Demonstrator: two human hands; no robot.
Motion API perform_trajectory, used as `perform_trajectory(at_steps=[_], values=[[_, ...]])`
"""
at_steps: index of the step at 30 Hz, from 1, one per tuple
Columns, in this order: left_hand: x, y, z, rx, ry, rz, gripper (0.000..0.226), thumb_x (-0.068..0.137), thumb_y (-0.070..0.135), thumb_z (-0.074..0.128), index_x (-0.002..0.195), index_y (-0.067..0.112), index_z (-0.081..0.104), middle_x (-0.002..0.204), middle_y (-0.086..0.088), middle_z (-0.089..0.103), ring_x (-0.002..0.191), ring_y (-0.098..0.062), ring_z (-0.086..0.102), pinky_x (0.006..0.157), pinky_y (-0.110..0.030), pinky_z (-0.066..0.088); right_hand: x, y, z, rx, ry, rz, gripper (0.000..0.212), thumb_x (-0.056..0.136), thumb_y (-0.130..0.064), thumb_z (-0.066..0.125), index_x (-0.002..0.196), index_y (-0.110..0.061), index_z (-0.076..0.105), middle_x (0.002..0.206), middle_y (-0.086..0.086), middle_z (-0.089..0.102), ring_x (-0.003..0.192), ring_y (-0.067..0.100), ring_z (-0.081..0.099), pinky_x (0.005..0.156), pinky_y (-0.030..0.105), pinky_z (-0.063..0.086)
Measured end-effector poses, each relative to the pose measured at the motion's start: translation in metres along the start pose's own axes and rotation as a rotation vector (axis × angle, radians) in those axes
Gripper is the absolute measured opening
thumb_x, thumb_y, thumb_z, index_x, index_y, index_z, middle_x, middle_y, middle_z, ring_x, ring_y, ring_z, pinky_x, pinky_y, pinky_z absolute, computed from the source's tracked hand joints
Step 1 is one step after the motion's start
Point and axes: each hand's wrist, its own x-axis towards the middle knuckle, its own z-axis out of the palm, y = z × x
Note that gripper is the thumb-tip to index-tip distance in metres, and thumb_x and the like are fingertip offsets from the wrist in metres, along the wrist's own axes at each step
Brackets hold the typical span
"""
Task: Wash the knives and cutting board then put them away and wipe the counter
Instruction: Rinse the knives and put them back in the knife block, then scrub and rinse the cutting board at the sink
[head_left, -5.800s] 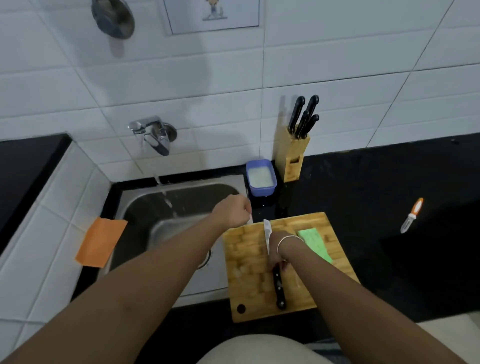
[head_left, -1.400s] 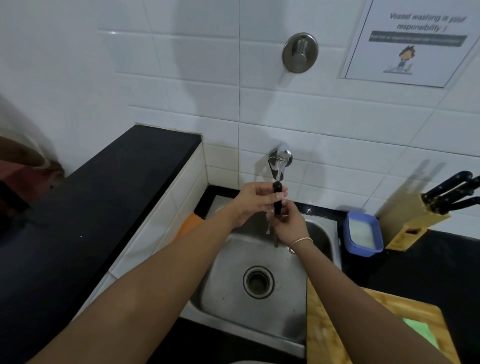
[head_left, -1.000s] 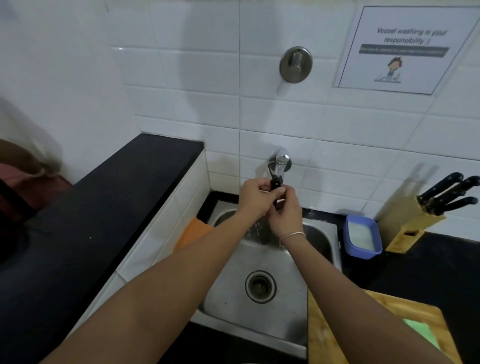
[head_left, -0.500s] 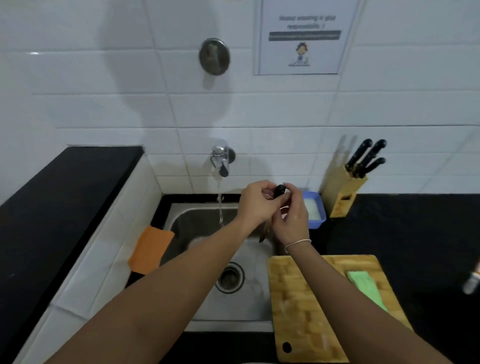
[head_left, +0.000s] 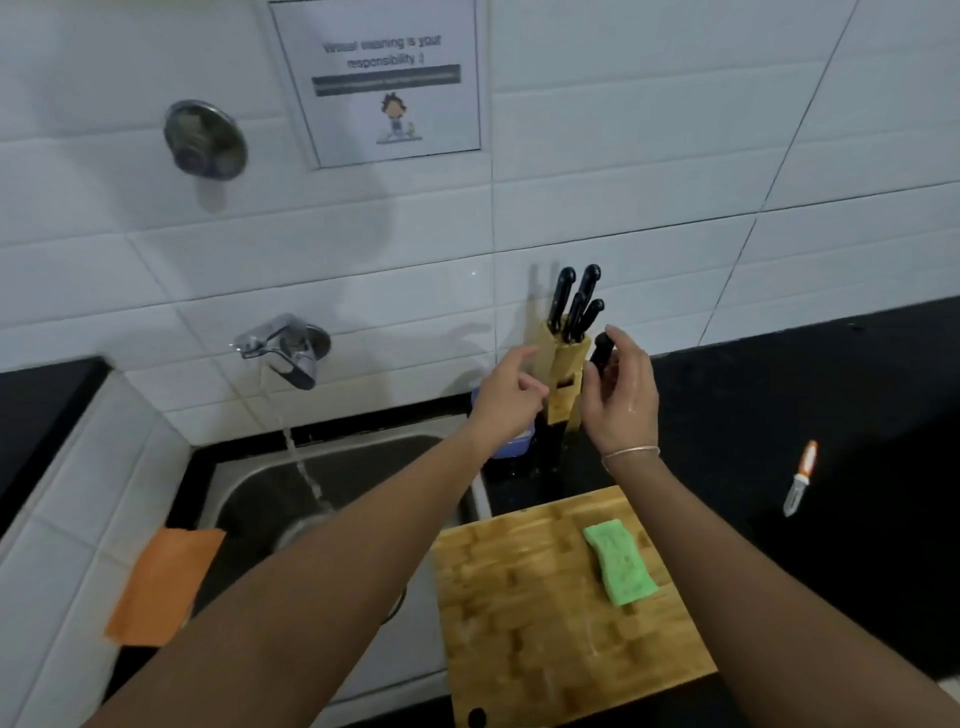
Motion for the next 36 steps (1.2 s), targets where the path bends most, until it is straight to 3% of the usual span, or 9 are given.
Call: perform_trajectory(at_steps=[5, 10, 18, 21, 23, 25, 32, 34, 36], values=[[0.016, -0.004, 0.023, 0.023, -0.098, -0.095, 0.084, 0.091, -0.009, 0.053, 0.160, 0.029, 0.023, 0.099, -0.011, 0.071, 0.088, -0.020, 0.068, 0.077, -0.035, 0.057, 0.023, 0.016, -0.005, 0.003, -0.017, -0.055, 0.038, 0.097, -0.012, 0.063, 0.133, -0.011, 0.053, 0.109, 0.008, 0.058, 0.089, -0.004, 0.046, 0.075, 0.002, 0.041], [0.012, -0.004, 0.042, 0.081, -0.125, -0.132, 0.087, 0.094, -0.007, 0.058, 0.162, 0.027, 0.016, 0.097, -0.011, 0.067, 0.078, -0.012, 0.065, 0.061, -0.017, 0.054, 0.034, 0.029, -0.004, 0.027, -0.060, -0.099, 0.036, 0.098, -0.017, 0.063, 0.132, -0.015, 0.052, 0.108, 0.005, 0.058, 0.091, 0.003, 0.055, 0.071, 0.026, 0.056], [0.019, -0.031, 0.039, 0.113, -0.089, -0.235, 0.093, 0.090, -0.011, 0.061, 0.162, 0.027, 0.016, 0.085, -0.005, 0.069, 0.079, -0.019, 0.068, 0.073, -0.032, 0.059, 0.053, 0.043, 0.018, 0.011, -0.125, -0.197, 0.030, 0.098, -0.015, 0.062, 0.126, -0.014, 0.051, 0.103, 0.009, 0.060, 0.084, 0.021, 0.062, 0.067, 0.040, 0.059], [0.016, -0.032, 0.028, 0.090, -0.044, -0.254, 0.091, 0.090, -0.011, 0.061, 0.161, 0.028, 0.018, 0.088, -0.008, 0.071, 0.082, -0.016, 0.068, 0.071, -0.021, 0.058, 0.051, 0.052, 0.027, -0.088, -0.266, -0.189, 0.028, 0.098, -0.017, 0.062, 0.125, -0.013, 0.052, 0.104, 0.008, 0.063, 0.086, 0.024, 0.063, 0.070, 0.044, 0.058], [0.012, -0.033, 0.023, 0.103, -0.023, -0.256, 0.090, 0.090, -0.010, 0.060, 0.161, 0.027, 0.019, 0.097, -0.016, 0.073, 0.080, -0.012, 0.067, 0.070, -0.016, 0.056, 0.047, 0.060, 0.031, -0.128, -0.360, -0.131, 0.026, 0.099, -0.019, 0.060, 0.123, -0.014, 0.053, 0.098, 0.007, 0.065, 0.083, 0.027, 0.064, 0.068, 0.042, 0.055], [0.010, -0.038, 0.020, 0.103, -0.013, -0.264, 0.091, 0.089, -0.011, 0.059, 0.161, 0.027, 0.020, 0.101, -0.017, 0.073, 0.084, -0.014, 0.068, 0.081, -0.026, 0.059, 0.044, 0.065, 0.030, -0.139, -0.415, -0.056, 0.024, 0.099, -0.022, 0.058, 0.123, -0.016, 0.055, 0.094, 0.008, 0.068, 0.081, 0.031, 0.066, 0.067, 0.040, 0.054], [-0.009, -0.060, 0.018, 0.206, -0.071, -0.313, 0.082, 0.093, -0.004, 0.057, 0.160, 0.025, 0.021, 0.107, -0.017, 0.071, 0.095, -0.027, 0.070, 0.080, -0.032, 0.056, 0.029, 0.058, 0.014, -0.176, -0.363, 0.132, 0.042, 0.096, -0.031, 0.061, 0.134, -0.025, 0.044, 0.108, 0.001, 0.066, 0.094, 0.022, 0.064, 0.071, 0.039, 0.055], [-0.017, -0.070, 0.016, 0.269, -0.076, -0.348, 0.073, 0.094, -0.002, 0.056, 0.158, 0.020, 0.029, 0.115, -0.018, 0.068, 0.100, -0.025, 0.067, 0.088, -0.035, 0.058, 0.014, 0.059, 0.009, -0.283, -0.476, 0.211, 0.030, 0.094, -0.037, 0.060, 0.117, -0.023, 0.047, 0.101, 0.002, 0.065, 0.089, 0.025, 0.064, 0.068, 0.037, 0.053], [-0.025, -0.081, 0.010, 0.364, -0.082, -0.402, 0.061, 0.095, 0.001, 0.055, 0.151, 0.017, 0.040, 0.126, -0.015, 0.061, 0.108, -0.025, 0.063, 0.091, -0.035, 0.056, -0.001, 0.059, 0.006, -0.486, -0.815, 0.280, 0.032, 0.091, -0.046, 0.059, 0.108, -0.020, 0.053, 0.100, 0.005, 0.066, 0.086, 0.027, 0.065, 0.072, 0.038, 0.056]])
